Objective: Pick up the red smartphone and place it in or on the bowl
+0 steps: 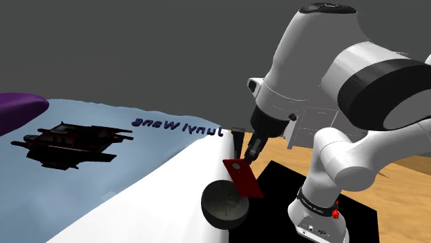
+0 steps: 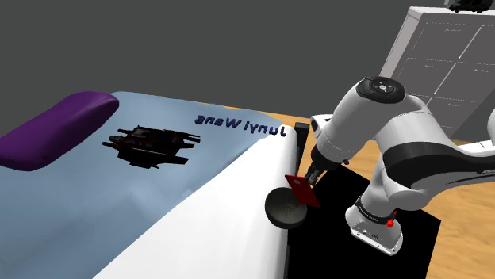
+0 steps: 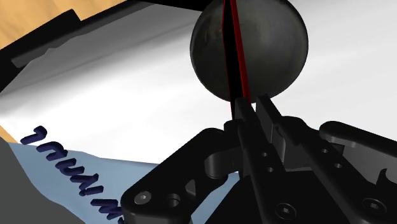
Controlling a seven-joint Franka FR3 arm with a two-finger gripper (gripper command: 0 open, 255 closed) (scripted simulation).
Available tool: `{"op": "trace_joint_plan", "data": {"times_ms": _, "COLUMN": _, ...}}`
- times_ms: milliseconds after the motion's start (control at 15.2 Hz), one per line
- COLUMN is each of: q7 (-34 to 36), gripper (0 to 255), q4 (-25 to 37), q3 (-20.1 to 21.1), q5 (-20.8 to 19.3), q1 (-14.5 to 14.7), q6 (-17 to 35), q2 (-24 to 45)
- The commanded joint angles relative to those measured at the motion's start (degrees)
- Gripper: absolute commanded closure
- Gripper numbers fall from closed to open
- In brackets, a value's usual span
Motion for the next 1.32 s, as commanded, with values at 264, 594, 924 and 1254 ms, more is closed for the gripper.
{"op": "trace_joint_plan", "data": {"times_ms": 264, "q7": 0.3, "gripper": 255, "q4": -2.5, "q3": 0.7, "q5": 0.6, "q1": 0.3, "q6": 2.5, "q2": 0.0}}
{"op": "trace_joint_plan", "data": {"times_ms": 594, "q7": 0.3, "gripper": 255, "q4": -2.5, "q3": 0.7, "q5": 0.6, "q1": 0.3, "q6": 2.5, "q2": 0.0}}
{"op": "trace_joint_plan", "data": {"times_ms": 924, "q7": 0.3, "gripper": 0, "q4": -2.5, "q3": 0.7, "q5": 0.6, "q1": 0.3, "q6": 2.5, "q2": 0.0}}
{"op": "trace_joint_plan", "data": {"times_ms": 1254, "q7": 0.5, "gripper": 0, "q4": 4.8, "q3": -0.4, "q5": -0.4, "q1": 0.0, "q6": -4.7, "q2": 0.0}}
